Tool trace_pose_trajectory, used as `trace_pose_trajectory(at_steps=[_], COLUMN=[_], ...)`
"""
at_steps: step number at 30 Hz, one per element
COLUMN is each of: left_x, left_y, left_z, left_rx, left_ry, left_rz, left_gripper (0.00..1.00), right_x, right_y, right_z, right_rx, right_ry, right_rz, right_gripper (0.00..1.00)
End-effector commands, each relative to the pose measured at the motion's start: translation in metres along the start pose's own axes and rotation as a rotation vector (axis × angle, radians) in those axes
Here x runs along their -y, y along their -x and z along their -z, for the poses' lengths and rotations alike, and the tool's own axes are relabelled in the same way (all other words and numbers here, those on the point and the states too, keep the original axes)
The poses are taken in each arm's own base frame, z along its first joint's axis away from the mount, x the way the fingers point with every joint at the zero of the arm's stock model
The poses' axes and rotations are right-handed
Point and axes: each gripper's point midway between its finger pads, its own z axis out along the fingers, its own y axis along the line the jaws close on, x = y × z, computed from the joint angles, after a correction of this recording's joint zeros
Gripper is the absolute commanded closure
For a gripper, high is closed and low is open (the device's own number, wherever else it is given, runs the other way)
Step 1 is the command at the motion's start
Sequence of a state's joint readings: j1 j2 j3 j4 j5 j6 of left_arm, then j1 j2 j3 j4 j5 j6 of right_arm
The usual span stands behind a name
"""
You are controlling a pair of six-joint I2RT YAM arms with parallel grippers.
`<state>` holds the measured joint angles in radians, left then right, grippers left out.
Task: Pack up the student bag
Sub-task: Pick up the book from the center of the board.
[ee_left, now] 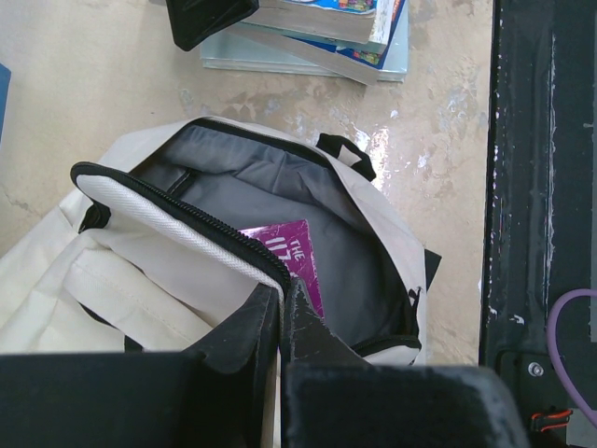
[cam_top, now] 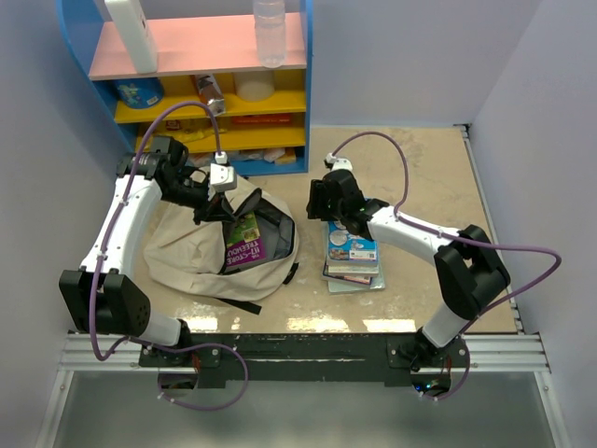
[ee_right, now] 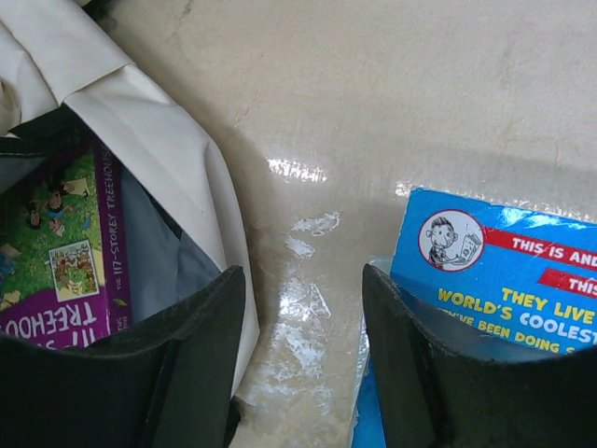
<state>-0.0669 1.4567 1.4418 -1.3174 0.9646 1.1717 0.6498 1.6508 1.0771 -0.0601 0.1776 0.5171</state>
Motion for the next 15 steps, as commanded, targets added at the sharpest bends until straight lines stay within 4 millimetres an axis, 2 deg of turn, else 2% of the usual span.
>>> trace_pose_trajectory(at_steps=[1,15], left_x=[0.005,0.003], left_y=[0.017,0.02], left_z=[0.004,0.005], left_rx=[0.052,0.06], left_ry=[0.004,0.005], left_rz=[-0.068,-0.07], left_gripper=[1.0,1.0], right_x=[0.01,0.036], right_y=[0.004,-0.012], right_z=[0.002,0.019], right_rx=[0.006,-0.01], right_ry=[-0.077,-0.165], right_rz=[-0.006,-0.019], right_gripper=[0.43,0.43])
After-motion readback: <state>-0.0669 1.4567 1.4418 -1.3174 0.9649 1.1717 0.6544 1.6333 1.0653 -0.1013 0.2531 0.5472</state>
